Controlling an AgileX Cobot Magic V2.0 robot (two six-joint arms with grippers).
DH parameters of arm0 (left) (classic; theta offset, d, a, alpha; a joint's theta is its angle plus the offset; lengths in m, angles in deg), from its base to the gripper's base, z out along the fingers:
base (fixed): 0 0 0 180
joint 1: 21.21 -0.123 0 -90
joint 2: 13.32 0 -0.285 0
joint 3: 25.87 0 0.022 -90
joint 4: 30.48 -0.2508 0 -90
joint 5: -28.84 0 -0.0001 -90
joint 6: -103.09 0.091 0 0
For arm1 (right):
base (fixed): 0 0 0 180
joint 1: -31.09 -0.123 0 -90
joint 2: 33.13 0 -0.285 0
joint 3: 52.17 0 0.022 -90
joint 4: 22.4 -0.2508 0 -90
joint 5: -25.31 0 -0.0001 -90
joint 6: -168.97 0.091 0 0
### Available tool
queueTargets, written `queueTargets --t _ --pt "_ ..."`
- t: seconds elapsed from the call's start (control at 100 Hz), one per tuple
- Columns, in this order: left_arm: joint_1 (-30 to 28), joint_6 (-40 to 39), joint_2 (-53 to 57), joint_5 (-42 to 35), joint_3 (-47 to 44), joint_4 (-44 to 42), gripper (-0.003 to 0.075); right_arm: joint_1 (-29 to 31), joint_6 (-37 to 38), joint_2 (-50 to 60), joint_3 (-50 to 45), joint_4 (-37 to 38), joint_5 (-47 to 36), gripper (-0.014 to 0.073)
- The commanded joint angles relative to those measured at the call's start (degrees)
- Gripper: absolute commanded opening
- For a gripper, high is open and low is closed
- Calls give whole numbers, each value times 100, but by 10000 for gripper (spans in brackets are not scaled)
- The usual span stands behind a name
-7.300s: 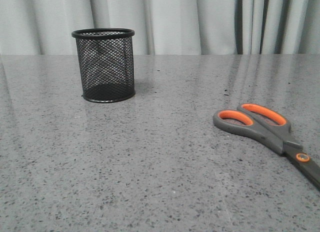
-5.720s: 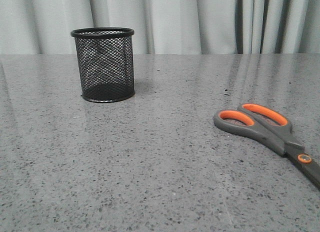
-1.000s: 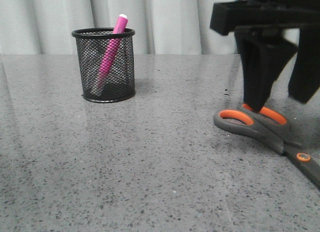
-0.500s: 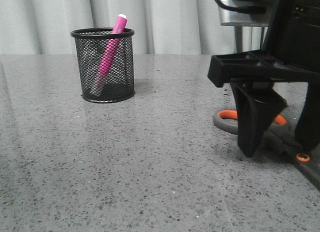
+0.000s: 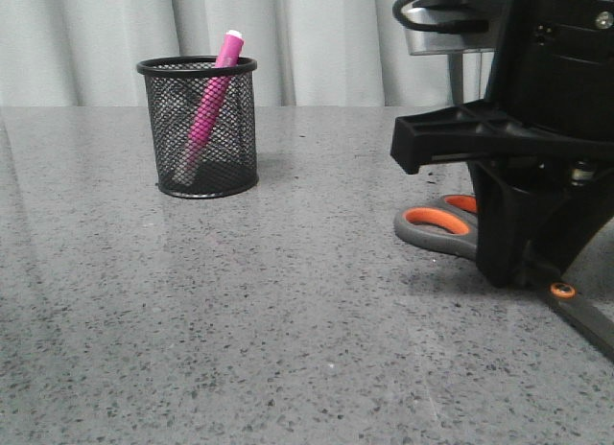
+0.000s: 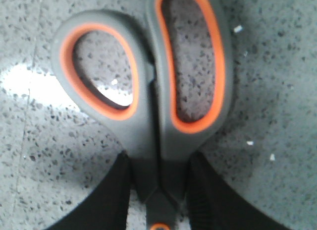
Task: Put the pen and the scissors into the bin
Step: 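Lift the scissors with the right gripper and carry toward the cup, then lower the scissors blades-first into the cup and open the right gripper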
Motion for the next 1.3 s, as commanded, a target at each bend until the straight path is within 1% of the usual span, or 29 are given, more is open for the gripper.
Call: queueTargets --t 0.0,0.13,0.23,0.3,0.39,0.49,0.67,0.81,0.88,1.02,1.29 --pt "41 10 -5 -130 137 77 443 -35 -101 -55 307 180 -758 -69" --pt "41 10 20 -92 137 125 441 -134 -196 337 1143 397 -1678 -69" --pt "41 10 33 -108 137 205 441 -134 -369 432 1757 397 -2726 -69" --pt "41 10 55 -70 137 205 441 -134 -589 442 1981 397 -3516 -69" --pt "41 10 66 -66 137 205 441 -134 -706 401 2013 418 -4682 -69" --pt "41 10 66 -42 137 183 441 -134 -725 213 2013 418 -5662 -70" --pt "41 10 66 -5 137 172 441 -191 -725 -342 2013 443 -6927 -76" --pt "41 10 66 23 137 148 441 -253 -725 -772 2013 1090 -7815 -76" --pt "41 10 68 32 137 118 441 -263 -725 -978 2013 1337 -8081 -76" --pt "41 10 78 67 137 2 441 -263 -725 -1310 1959 1360 -8110 -76" --pt "41 10 78 213 137 -92 441 -263 -738 -1565 1371 1386 -8136 -76"
